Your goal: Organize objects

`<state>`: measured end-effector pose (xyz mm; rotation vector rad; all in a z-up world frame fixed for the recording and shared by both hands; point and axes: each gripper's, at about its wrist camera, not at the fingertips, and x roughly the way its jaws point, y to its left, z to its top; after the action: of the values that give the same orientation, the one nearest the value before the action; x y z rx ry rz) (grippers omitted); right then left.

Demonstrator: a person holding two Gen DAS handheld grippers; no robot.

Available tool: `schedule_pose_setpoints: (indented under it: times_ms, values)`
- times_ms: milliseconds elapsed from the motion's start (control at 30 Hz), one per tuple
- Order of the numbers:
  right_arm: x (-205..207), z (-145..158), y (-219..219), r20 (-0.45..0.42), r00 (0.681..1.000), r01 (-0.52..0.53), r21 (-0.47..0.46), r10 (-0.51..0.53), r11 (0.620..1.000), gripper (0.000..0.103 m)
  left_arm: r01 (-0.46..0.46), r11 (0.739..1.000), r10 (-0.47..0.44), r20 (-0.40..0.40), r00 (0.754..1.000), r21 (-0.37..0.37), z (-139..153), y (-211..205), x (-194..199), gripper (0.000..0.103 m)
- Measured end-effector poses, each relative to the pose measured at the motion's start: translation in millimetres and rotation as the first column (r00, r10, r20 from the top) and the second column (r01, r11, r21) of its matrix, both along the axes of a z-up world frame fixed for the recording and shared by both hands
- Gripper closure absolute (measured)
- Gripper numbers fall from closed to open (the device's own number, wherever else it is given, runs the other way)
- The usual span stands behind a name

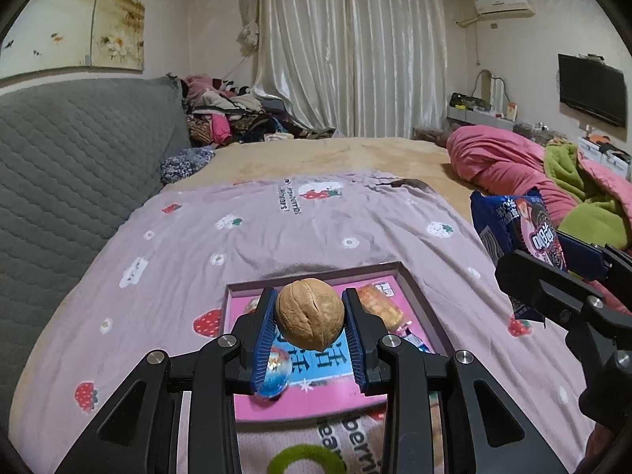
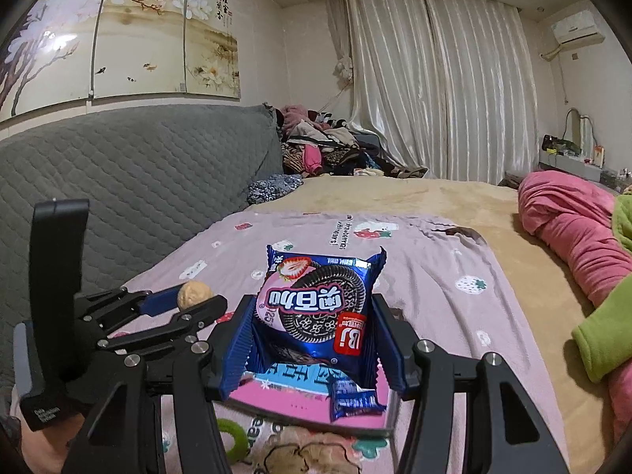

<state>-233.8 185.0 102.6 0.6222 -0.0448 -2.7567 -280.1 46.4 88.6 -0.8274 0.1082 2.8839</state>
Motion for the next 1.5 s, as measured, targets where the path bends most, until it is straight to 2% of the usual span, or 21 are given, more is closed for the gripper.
schedule_pose_setpoints:
  times_ms: [167,400,533,667,900,1500]
  values:
    - [-20.8,-10.3,0.1,-0.003,1.000,-0.002,-0.016,0.002,1.000,0.046,-0.011,1.000,0.012,0.009,1.000,-0.007,-15.8,4.9,-22.4,0.069]
    - [-51.3,-44.5,-0.2,0.036,0.999,0.017,-0.009,-0.016,1.000,0.046,-0.020,1.000,0.020,0.041,0.999,-0.004,-48.4,11.5,-54.3,0.069]
    - [-65.5,-71.9,4.2,0.065,0.998,0.019,0.009,-0.020,1.000,0.046,-0.026,0.999,0.025,0.064,0.998,0.022,-72.9,12.2,-69.5,0.069]
    - [-80.0,-91.2,12.0,0.091,0.996,0.024,0.014,-0.026,1.000,0.046,-0.031,0.999,0.031,0.075,0.997,0.004,-94.9,17.0,-78.5,0.069]
    - [-97.6,-116.3,16.0,0.142,0.989,0.025,0.029,-0.029,0.999,0.046,-0.021,0.999,0.025,0.141,0.990,-0.026,-130.8,22.2,-95.8,0.069]
    - [-119.1,-160.1,-8.3,0.257,0.966,-0.024,0.127,-0.009,0.992,0.046,0.009,0.998,0.007,0.270,0.963,-0.060,-167.5,23.1,-100.8,0.069]
